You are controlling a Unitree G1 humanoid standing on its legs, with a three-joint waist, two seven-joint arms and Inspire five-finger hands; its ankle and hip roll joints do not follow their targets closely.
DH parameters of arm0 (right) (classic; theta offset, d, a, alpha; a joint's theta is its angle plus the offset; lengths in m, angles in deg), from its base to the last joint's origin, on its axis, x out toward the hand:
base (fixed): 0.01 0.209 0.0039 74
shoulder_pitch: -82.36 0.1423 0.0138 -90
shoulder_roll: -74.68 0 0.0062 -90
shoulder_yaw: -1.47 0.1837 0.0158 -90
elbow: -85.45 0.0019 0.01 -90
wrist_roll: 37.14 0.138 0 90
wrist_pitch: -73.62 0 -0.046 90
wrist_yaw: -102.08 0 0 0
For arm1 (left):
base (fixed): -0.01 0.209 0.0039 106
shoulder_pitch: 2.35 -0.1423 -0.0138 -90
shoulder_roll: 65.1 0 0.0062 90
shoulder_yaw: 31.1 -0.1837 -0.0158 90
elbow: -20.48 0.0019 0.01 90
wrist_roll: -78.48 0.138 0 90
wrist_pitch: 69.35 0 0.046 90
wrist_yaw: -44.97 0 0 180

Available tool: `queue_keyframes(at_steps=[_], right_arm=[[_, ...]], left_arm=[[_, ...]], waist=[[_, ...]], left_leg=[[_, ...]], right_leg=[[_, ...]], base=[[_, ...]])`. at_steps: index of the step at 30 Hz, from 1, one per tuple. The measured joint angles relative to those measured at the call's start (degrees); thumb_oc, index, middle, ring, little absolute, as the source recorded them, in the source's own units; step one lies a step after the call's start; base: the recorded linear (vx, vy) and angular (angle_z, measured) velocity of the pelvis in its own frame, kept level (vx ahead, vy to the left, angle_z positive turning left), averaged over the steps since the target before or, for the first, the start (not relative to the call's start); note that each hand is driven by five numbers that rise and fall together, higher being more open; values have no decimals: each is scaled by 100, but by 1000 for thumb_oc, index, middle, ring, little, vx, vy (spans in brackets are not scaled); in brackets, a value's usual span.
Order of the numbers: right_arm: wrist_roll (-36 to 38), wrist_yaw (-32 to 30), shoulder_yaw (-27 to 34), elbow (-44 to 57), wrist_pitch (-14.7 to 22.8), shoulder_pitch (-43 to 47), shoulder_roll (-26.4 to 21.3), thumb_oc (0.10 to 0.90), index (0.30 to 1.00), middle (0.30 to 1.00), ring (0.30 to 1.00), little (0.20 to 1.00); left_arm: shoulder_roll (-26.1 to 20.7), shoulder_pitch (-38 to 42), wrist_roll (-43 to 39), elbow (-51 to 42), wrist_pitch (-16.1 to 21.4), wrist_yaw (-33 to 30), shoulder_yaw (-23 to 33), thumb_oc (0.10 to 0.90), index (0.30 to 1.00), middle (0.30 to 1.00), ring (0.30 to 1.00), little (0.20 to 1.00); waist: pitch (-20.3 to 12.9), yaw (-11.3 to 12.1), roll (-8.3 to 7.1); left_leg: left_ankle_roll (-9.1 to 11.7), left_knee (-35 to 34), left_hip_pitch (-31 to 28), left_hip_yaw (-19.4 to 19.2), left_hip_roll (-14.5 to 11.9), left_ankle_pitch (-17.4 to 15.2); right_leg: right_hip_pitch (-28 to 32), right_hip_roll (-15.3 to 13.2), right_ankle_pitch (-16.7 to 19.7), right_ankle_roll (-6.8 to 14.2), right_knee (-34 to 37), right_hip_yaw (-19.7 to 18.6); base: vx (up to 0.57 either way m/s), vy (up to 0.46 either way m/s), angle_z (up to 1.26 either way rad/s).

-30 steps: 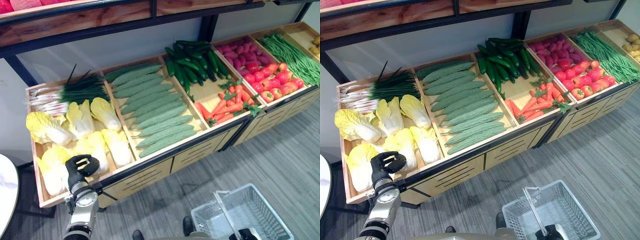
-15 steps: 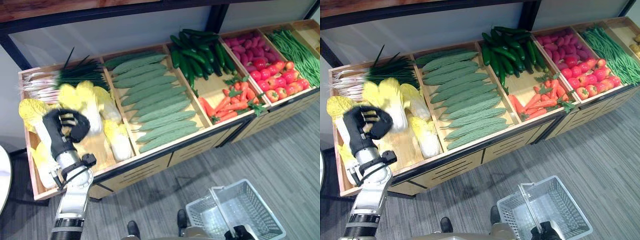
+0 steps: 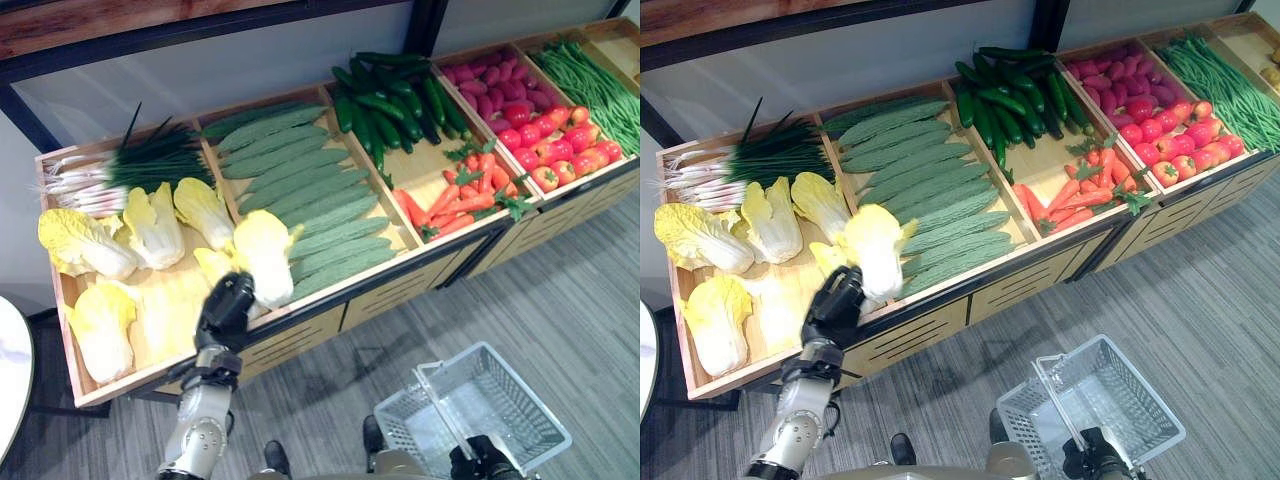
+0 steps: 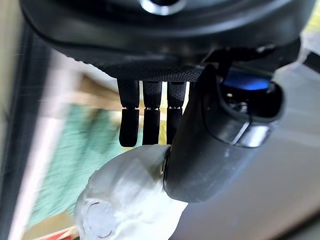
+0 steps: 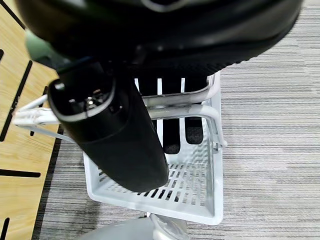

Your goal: Get the vegetables into the basket

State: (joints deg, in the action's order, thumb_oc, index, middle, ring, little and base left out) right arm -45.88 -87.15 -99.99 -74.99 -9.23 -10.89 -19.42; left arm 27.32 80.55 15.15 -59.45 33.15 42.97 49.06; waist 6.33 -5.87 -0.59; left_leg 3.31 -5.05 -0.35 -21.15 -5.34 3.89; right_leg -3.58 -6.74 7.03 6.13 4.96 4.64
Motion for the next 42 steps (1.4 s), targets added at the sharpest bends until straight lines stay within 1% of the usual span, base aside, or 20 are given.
queue_keyframes(at_steps=[6, 17, 19, 22, 23, 24, 25, 27, 28, 29, 30, 32, 33, 34, 35, 37, 38, 40, 41, 42], right_arm=[[-1, 1, 1, -5, -2, -30, -3, 400, 300, 300, 300, 300], [-43, -4, 1, -9, 0, -75, -3, 400, 300, 300, 300, 300], [-46, 14, -7, 5, 20, -51, 14, 400, 300, 300, 300, 300], [-44, 15, 131, -109, 70, 114, 65, 400, 300, 300, 300, 300], [-40, -2, 220, -106, 99, 109, 65, 400, 300, 300, 300, 300], [-36, -4, 226, -111, 92, 81, 65, 400, 300, 300, 300, 300], [-29, 2, 492, -66, 141, 33, 98, 400, 300, 300, 300, 300], [0, -18, 657, -7, 161, 144, 119, 400, 300, 300, 300, 300], [20, -3, 615, -49, 86, 250, 176, 400, 300, 300, 300, 300], [28, 19, 599, -43, 83, 274, 213, 400, 300, 300, 300, 300], [71, 11, 627, -117, 53, 250, 234, 400, 300, 300, 300, 300], [81, 18, 671, -251, -26, 220, 236, 400, 300, 300, 300, 300], [80, 5, 672, -309, -42, 257, 241, 400, 300, 300, 300, 300], [79, 0, 674, -308, -53, 223, 212, 400, 300, 300, 300, 300], [79, 0, 667, -290, -66, 165, 202, 400, 300, 300, 300, 300], [78, 6, 641, -298, -77, 170, 193, 400, 300, 300, 300, 300], [78, 3, 603, -284, -48, 148, 189, 400, 300, 300, 300, 300], [78, 5, 543, -233, -93, 81, 207, 400, 300, 300, 300, 300], [79, 5, 531, -231, -94, -1, 263, 400, 300, 300, 300, 300], [78, 0, 466, -234, -109, -42, 218, 400, 300, 300, 300, 300]], left_arm=[[-10, -17, -410, 12, 17, 213, 101, 400, 300, 300, 300, 300], [-17, -17, -416, 9, 16, 259, 76, 400, 300, 300, 300, 300], [-138, 17, -416, 2, 16, 369, 61, 400, 300, 300, 300, 300], [-319, 333, -420, 1, 7, 481, -106, 400, 300, 300, 300, 300], [-376, 415, -420, 0, 5, 500, -182, 400, 300, 300, 300, 300], [-375, 424, -420, 0, 5, 500, -184, 400, 300, 300, 300, 300], [-457, 485, -424, 3, 83, 498, -282, 400, 300, 300, 300, 300], [-653, 626, -410, 7, 74, 516, -294, 400, 300, 300, 300, 300], [-685, 679, -412, 12, 76, 530, -213, 400, 300, 300, 300, 300], [-681, 787, -411, 21, 68, 578, -195, 400, 300, 300, 300, 300], [-632, 844, -409, 20, 61, 617, -196, 400, 300, 300, 300, 300], [-587, 836, -410, 15, 62, 665, -190, 400, 300, 300, 300, 300], [-589, 813, -410, 22, 65, 666, -168, 400, 300, 300, 300, 300], [-589, 780, -405, 33, 65, 680, -179, 400, 300, 300, 300, 300], [-608, 788, -404, 29, 52, 687, -179, 400, 300, 300, 300, 300], [-677, 678, -405, 28, 50, 685, -136, 400, 300, 300, 300, 300], [-693, 639, -404, 31, 35, 685, -126, 400, 300, 300, 300, 300], [-669, 575, -319, 4, 23, 693, -42, 400, 300, 300, 300, 300], [-665, 507, -302, 9, 20, 684, 52, 400, 300, 300, 300, 300], [-616, 517, -301, 8, 21, 685, 51, 400, 300, 300, 300, 300]], waist=[[-41, -2, 12], [-154, -16, 13], [-133, 7, -76], [126, -61, -384], [291, -142, -541], [321, -159, -557], [407, -323, -615], [539, -428, -652], [589, -473, -653], [623, -472, -615], [652, -438, -569], [706, -303, -464], [751, -157, -390], [766, -81, -349], [760, -138, -356], [761, 11, -355], [738, -41, -341], [649, -11, -371], [548, 9, -402], [486, 9, -389]], left_leg=[[-1, -1, -30, -14, -1, 0], [-11, -1, -80, -77, -1, -13], [-6, 110, -52, -244, -37, -56], [-32, 752, 363, -346, -140, -314], [-117, 572, 258, -525, 60, -399], [-134, 548, 244, -539, 115, -403], [-274, 581, 267, -660, 311, -457], [-415, 532, 278, -919, 421, -499], [-496, 516, 278, -1149, 427, -532], [-580, 484, 305, -1270, 415, -553], [-616, 406, 283, -1356, 416, -531], [-750, 353, 239, -1650, 309, -468], [-764, 367, 208, -1833, 178, -492], [-750, 366, 158, -1931, 134, -485], [-730, 375, 140, -1962, 152, -493], [-593, 210, -100, -2269, 154, -428], [-527, 219, -142, -2272, 134, -493], [-302, 348, -186, -2512, 11, -417], [-254, 486, -175, -2540, -164, -420], [-248, 577, -174, -2471, -304, -407]], right_leg=[[24, 2, 1, -1, 0, -41], [36, 12, 3, -3, -1, -99], [-45, 44, -4, 30, -4, -278], [-375, 31, 108, -21, -206, -447], [-417, -163, 103, 61, -208, -509], [-421, -214, 118, 82, -206, -506], [-641, -312, 309, 233, -442, -618], [-860, -400, 505, 466, -478, -860], [-928, -430, 888, 540, -274, -814], [-970, -444, 1003, 535, -178, -413], [-971, -472, 898, 469, -309, 10], [-961, -457, 343, 325, -1019, 633], [-1076, -463, -152, 222, -1693, 980], [-1009, -454, -421, 228, -2016, 1091], [-796, -403, -448, 239, -1791, 1037], [-798, -383, -454, 207, -1773, 1082], [-722, -352, -512, 170, -1695, 1016], [-599, -275, -605, -84, -1279, 1236], [-478, -66, -453, -269, -1047, 1160], [-382, 77, -403, -338, -868, 1105]], base=[[0, 0, 0], [2, 2, -3], [-88, 40, -35], [-71, 214, -31], [-42, 376, -39], [-77, 362, -33], [-43, 206, -30], [-102, 145, -75], [-100, 176, -96], [-97, 155, -84], [-185, 221, -61], [-141, 159, -71], [-57, 92, -94], [-57, 94, -59], [-29, 48, -45], [6, -27, -58], [12, -137, -46], [34, -282, -46], [18, -338, -74], [-10, -290, -46]])
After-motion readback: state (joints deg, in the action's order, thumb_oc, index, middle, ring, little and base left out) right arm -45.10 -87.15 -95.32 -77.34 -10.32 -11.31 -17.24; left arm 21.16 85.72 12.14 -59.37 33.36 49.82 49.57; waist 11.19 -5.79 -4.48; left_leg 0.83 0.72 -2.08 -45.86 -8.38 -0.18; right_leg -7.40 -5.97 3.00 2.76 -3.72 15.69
